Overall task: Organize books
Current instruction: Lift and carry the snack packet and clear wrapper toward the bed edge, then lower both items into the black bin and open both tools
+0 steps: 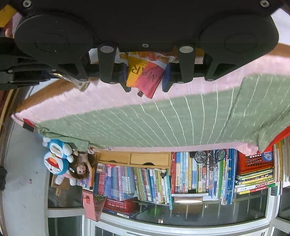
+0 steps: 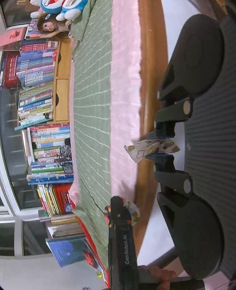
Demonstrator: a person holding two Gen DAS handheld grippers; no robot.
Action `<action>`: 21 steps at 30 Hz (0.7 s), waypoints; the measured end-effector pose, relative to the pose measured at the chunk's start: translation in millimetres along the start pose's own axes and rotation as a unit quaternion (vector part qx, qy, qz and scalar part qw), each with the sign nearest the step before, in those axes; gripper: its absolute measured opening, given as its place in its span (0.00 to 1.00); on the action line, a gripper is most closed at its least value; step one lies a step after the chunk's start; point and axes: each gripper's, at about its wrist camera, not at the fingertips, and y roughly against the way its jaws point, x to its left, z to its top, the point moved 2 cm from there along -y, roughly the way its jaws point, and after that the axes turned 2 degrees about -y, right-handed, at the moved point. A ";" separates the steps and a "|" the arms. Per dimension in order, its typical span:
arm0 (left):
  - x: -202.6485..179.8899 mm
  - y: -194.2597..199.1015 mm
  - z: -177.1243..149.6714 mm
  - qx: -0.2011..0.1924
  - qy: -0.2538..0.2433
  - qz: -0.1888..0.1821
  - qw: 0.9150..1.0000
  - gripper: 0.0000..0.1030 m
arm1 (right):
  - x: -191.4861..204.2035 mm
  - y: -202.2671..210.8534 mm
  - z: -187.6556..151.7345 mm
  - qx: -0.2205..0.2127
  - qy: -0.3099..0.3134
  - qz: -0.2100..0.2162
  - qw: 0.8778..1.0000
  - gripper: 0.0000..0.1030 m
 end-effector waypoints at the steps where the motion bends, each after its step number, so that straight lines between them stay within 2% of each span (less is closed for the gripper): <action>1: -2.8 2.7 -4.1 0.001 -0.002 0.000 1.000 0.34 | 2.3 2.6 -3.8 -0.001 0.002 0.001 1.000 0.19; 11: -17.0 27.9 -52.2 0.019 -0.005 0.009 1.000 0.34 | 10.2 17.7 -32.2 -0.014 -0.004 -0.008 1.000 0.20; 17: -27.0 28.8 -84.0 0.044 -0.019 0.018 0.999 0.34 | 11.4 9.1 -54.7 0.020 -0.016 0.005 1.000 0.20; 21: -27.6 26.9 -110.0 0.068 -0.005 0.006 0.998 0.34 | 16.8 9.3 -72.8 0.038 -0.003 -0.001 0.999 0.20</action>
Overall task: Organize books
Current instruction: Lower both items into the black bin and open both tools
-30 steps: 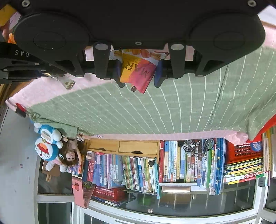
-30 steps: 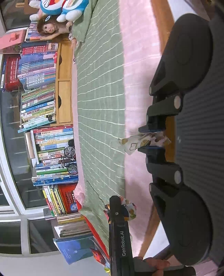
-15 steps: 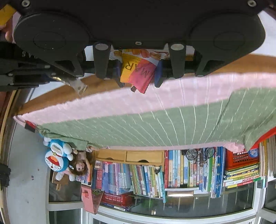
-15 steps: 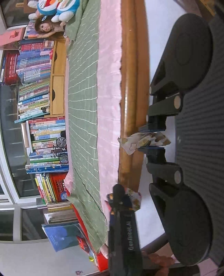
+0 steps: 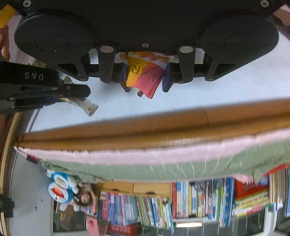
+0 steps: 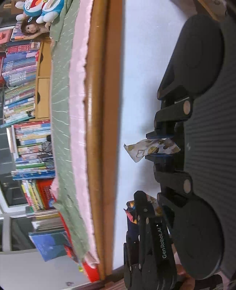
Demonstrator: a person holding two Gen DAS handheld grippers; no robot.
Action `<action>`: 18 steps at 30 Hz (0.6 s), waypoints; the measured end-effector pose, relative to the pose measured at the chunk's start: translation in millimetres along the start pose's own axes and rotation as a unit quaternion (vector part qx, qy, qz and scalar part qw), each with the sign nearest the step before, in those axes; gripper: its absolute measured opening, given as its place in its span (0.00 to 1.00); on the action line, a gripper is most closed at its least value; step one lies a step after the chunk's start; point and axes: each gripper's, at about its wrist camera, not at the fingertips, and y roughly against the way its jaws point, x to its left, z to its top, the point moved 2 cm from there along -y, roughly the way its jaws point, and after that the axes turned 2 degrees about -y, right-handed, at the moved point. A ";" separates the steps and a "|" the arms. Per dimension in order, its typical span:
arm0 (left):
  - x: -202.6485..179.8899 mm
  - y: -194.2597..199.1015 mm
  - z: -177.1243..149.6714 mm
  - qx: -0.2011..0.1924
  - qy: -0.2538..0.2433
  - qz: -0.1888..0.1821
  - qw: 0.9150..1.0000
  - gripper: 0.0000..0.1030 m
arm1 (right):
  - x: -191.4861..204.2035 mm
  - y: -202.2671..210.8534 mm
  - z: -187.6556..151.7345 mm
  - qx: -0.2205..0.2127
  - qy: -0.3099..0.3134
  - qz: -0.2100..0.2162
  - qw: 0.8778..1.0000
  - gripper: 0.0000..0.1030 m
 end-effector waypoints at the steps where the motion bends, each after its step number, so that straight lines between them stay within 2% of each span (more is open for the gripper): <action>1: -0.1 -2.0 -7.3 0.011 0.000 0.001 1.000 0.34 | 1.1 -1.0 -3.7 0.006 0.002 -0.001 1.000 0.20; 6: 4.3 -13.0 -39.5 0.057 -0.002 0.012 0.998 0.34 | 4.9 -11.9 -22.0 0.037 -0.010 0.005 0.999 0.20; 11: 12.4 -15.5 -53.2 0.065 0.016 0.018 0.998 0.34 | 17.6 -29.2 -45.5 0.072 0.005 0.003 0.997 0.20; 14: 11.2 -13.6 -56.4 0.063 0.010 0.022 0.998 0.34 | 23.5 -24.8 -42.5 0.055 0.024 -0.012 0.998 0.28; 15: 10.8 -12.9 -57.3 0.064 0.009 0.021 0.998 0.34 | 24.4 -23.5 -42.0 0.051 0.026 -0.015 0.998 0.35; 18: 9.1 -10.8 -57.1 0.063 0.007 0.024 0.998 0.37 | 22.9 -24.4 -43.7 0.055 0.022 -0.017 0.998 0.46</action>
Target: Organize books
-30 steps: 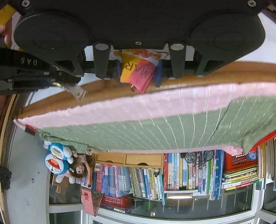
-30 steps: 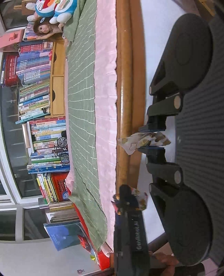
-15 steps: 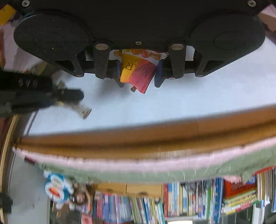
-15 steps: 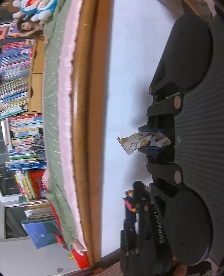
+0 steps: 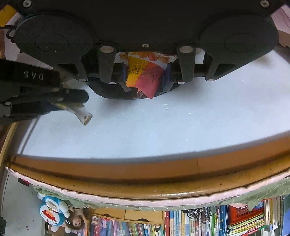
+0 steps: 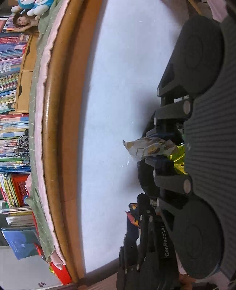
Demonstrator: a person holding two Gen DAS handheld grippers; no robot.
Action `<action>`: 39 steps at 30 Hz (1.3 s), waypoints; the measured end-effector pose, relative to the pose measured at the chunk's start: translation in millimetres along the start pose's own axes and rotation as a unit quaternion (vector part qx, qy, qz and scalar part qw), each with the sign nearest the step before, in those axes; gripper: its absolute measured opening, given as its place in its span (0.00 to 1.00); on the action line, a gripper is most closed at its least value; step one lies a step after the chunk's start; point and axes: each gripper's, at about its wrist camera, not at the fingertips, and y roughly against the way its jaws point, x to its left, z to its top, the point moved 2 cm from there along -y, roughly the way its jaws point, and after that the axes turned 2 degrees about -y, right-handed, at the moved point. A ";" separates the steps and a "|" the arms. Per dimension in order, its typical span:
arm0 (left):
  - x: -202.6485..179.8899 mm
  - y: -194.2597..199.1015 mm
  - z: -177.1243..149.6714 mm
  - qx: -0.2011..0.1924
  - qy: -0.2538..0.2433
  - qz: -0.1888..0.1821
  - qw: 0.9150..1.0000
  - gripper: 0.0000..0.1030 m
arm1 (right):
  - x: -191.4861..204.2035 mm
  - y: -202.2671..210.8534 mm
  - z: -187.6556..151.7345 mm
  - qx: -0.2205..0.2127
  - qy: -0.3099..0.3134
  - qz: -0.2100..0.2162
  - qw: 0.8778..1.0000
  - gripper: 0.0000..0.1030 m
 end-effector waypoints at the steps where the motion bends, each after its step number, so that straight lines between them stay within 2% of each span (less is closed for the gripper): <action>1: -1.0 0.3 2.5 0.000 0.000 0.002 1.000 0.40 | -0.7 -1.4 0.4 0.002 -0.001 0.000 1.000 0.49; 2: -1.2 0.1 2.2 0.001 -0.001 0.004 1.000 0.42 | -1.1 -1.6 0.7 0.002 -0.003 -0.001 1.000 0.61; 3: -1.2 -0.3 2.0 0.003 -0.001 0.007 1.000 0.49 | -1.4 -0.9 1.8 0.000 -0.003 -0.004 1.000 0.71; 5: -1.9 -0.4 3.6 0.004 0.000 0.020 1.000 0.56 | -2.7 -0.1 3.1 -0.004 -0.003 -0.006 1.000 0.81; 7: 0.9 0.0 4.1 0.005 0.009 0.033 0.999 0.74 | -4.3 -0.7 3.9 -0.004 -0.005 -0.017 1.000 0.88; 9: 6.2 1.5 3.6 0.003 0.026 0.040 0.999 0.85 | -9.9 -2.0 4.8 -0.002 -0.021 -0.014 1.000 0.97; 10: 8.4 2.2 4.0 0.001 0.032 0.037 0.999 0.86 | -12.7 -3.0 5.1 0.001 -0.029 -0.012 1.000 1.00; 17: 21.0 -1.4 2.1 0.016 0.055 0.045 0.997 0.99 | -11.2 -7.6 3.3 0.014 -0.020 -0.018 1.000 1.00; 21: 30.4 -7.1 2.5 0.039 0.072 0.032 0.996 1.00 | -12.4 -20.1 7.1 0.066 -0.009 0.008 0.998 1.00; 24: 29.2 -11.7 1.3 0.068 0.067 0.043 0.995 1.00 | -8.0 -27.1 5.0 0.104 0.038 -0.016 0.994 1.00; 28: 22.3 -19.4 -1.6 0.099 0.043 0.055 0.993 1.00 | -2.6 -27.9 0.4 0.109 0.060 -0.026 0.992 1.00; 32: 20.4 -25.6 -6.6 0.121 0.039 0.061 0.990 1.00 | 1.3 -33.6 -5.9 0.125 0.077 -0.039 0.988 1.00; 39: 19.2 -24.2 -10.4 0.127 0.033 0.063 0.989 1.00 | 5.6 -37.0 -7.8 0.135 0.093 -0.037 0.986 1.00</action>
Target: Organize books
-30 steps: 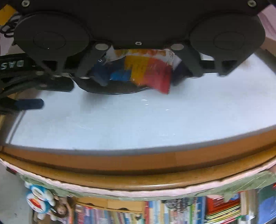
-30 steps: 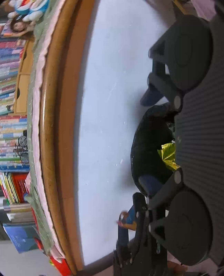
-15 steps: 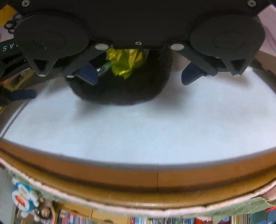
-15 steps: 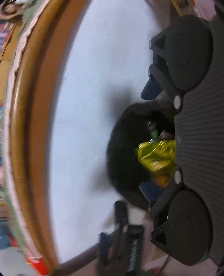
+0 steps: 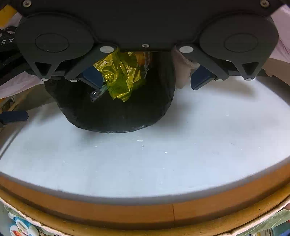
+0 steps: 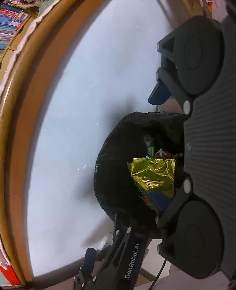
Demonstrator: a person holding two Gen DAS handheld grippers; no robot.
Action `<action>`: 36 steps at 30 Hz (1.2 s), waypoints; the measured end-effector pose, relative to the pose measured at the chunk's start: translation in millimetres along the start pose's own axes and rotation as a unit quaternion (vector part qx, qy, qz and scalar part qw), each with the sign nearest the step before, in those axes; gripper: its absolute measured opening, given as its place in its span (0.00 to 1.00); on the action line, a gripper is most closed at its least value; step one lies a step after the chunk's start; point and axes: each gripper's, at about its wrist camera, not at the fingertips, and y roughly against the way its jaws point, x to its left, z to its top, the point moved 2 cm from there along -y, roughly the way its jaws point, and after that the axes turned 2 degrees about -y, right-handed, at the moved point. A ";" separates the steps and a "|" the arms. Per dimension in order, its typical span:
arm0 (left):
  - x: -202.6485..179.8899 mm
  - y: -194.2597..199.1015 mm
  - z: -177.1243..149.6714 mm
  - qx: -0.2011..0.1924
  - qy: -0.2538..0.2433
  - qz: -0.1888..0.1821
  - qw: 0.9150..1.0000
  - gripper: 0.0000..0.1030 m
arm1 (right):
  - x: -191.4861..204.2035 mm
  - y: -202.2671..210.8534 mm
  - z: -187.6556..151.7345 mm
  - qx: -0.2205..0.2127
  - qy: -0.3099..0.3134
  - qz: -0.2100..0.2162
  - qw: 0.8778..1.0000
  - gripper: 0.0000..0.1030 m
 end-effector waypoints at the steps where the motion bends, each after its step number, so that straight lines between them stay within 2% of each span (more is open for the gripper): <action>1: 0.0 0.2 0.0 0.001 -0.001 0.000 1.000 1.00 | -0.5 -1.0 0.0 0.003 -0.002 0.001 1.000 1.00; 10: -0.2 -7.5 0.2 0.005 0.003 0.000 1.000 1.00 | -6.2 -1.7 -0.1 0.009 -0.020 0.005 1.000 1.00; 36: -2.8 -8.8 -1.3 0.005 -0.006 0.000 1.000 1.00 | -4.2 -3.6 -1.2 0.015 -0.019 0.003 1.000 1.00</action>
